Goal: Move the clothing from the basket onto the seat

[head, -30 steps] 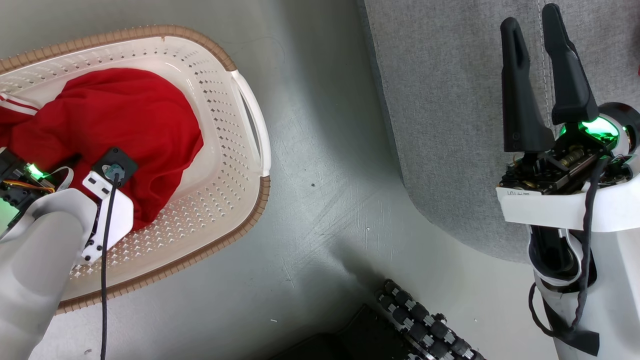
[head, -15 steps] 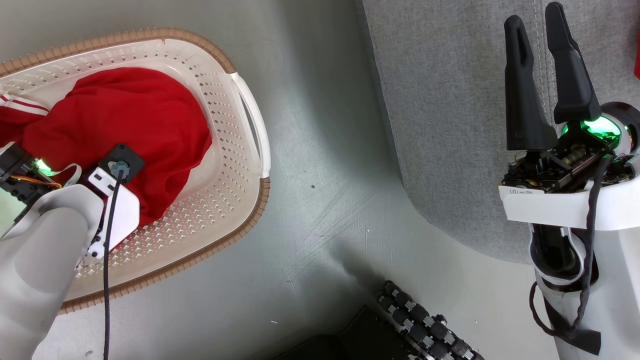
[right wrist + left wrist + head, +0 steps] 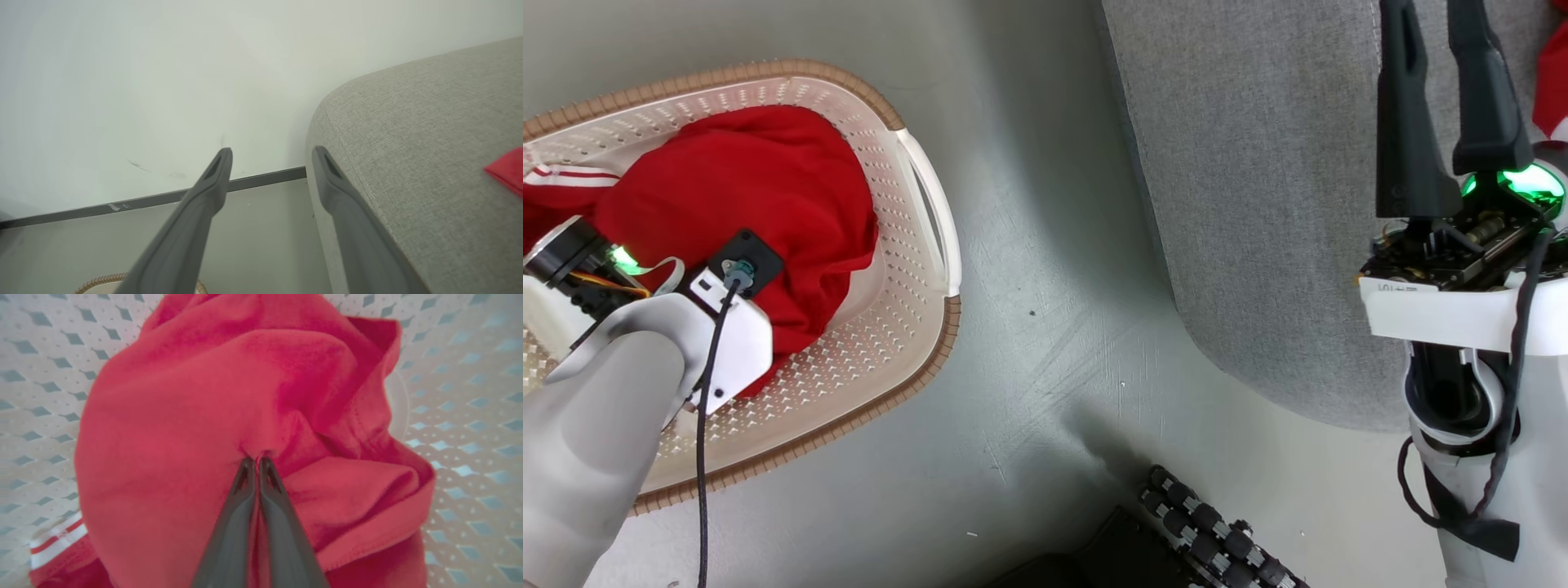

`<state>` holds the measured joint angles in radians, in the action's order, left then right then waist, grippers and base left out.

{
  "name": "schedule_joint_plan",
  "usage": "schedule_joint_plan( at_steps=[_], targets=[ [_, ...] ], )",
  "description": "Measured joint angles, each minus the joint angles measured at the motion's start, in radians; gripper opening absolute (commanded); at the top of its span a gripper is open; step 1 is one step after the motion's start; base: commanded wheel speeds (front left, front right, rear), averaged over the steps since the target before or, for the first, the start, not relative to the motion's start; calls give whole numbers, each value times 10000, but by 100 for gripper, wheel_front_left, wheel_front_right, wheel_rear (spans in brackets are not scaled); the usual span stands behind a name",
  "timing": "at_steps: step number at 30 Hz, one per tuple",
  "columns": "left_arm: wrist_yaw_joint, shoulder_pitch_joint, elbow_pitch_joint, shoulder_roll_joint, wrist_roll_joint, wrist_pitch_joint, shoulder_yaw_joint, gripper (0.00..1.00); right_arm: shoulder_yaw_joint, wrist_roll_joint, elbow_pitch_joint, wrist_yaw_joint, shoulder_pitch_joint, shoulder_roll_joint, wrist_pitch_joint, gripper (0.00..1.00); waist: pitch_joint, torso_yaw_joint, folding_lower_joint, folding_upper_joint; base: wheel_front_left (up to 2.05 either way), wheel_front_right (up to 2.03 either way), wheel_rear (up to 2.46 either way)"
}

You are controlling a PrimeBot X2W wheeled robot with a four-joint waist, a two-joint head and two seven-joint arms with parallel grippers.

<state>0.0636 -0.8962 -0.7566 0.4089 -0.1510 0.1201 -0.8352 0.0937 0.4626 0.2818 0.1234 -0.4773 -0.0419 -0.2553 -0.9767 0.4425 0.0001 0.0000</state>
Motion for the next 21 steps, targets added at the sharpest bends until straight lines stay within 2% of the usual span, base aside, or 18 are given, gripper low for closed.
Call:
schedule_joint_plan(
  at_steps=[12,21],
  targets=[
    [198,-40,460,-242,-100,-1114,-171,0,-328,-178,-38,0,-225,0,0,100,493,-198,0,0,0,0,0],
    [374,13,692,-286,-621,-2121,-12,0,-531,-339,-311,0,-237,-2,0,100,1052,-497,-1,0,0,0,0]
  ],
)
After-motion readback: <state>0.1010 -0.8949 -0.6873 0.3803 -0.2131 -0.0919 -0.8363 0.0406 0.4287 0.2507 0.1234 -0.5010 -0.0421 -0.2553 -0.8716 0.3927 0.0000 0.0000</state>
